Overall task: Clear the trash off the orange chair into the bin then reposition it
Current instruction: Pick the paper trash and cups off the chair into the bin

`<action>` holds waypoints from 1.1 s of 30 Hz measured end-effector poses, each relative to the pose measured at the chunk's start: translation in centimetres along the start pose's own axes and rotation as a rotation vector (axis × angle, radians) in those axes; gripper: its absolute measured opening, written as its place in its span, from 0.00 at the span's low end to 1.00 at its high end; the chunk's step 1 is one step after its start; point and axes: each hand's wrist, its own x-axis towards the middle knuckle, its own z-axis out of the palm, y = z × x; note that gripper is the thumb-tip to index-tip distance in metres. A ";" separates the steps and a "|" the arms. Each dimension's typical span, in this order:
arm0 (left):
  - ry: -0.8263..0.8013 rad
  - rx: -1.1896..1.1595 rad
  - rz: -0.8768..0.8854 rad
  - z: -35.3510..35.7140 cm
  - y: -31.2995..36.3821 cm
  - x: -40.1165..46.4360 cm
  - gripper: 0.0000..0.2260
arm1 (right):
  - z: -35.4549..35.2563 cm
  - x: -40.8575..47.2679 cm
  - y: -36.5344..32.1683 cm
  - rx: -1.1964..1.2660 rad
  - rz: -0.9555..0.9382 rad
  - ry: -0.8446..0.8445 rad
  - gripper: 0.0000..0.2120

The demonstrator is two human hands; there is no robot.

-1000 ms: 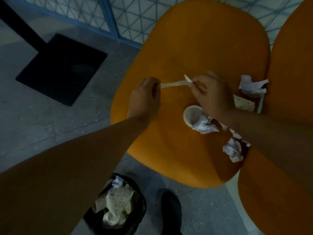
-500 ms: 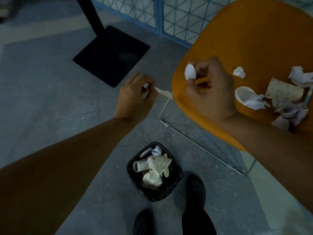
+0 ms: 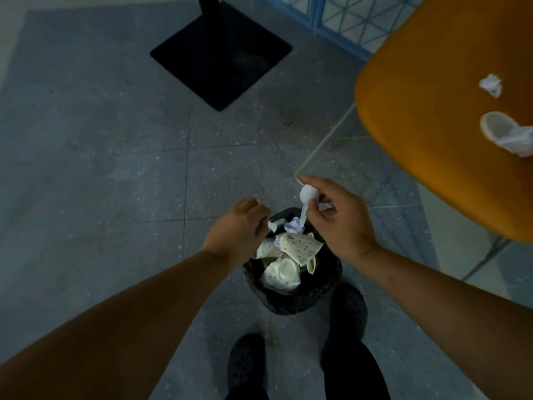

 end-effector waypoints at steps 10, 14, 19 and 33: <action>-0.227 0.078 -0.175 7.6 -3.3 1.6 0.20 | 5.6 0.9 6.7 0.009 0.093 -0.069 0.18; -0.204 0.051 -0.215 6.1 -3.6 0.9 0.21 | 6.5 0.3 9.0 -0.108 0.227 -0.356 0.22; -0.093 0.024 -0.195 2.6 -1.9 2.2 0.16 | 3.2 0.0 7.0 -0.133 0.148 -0.276 0.22; -0.061 0.042 0.066 -9.6 12.2 16.3 0.13 | -14.4 6.7 -5.7 -0.095 0.016 0.058 0.13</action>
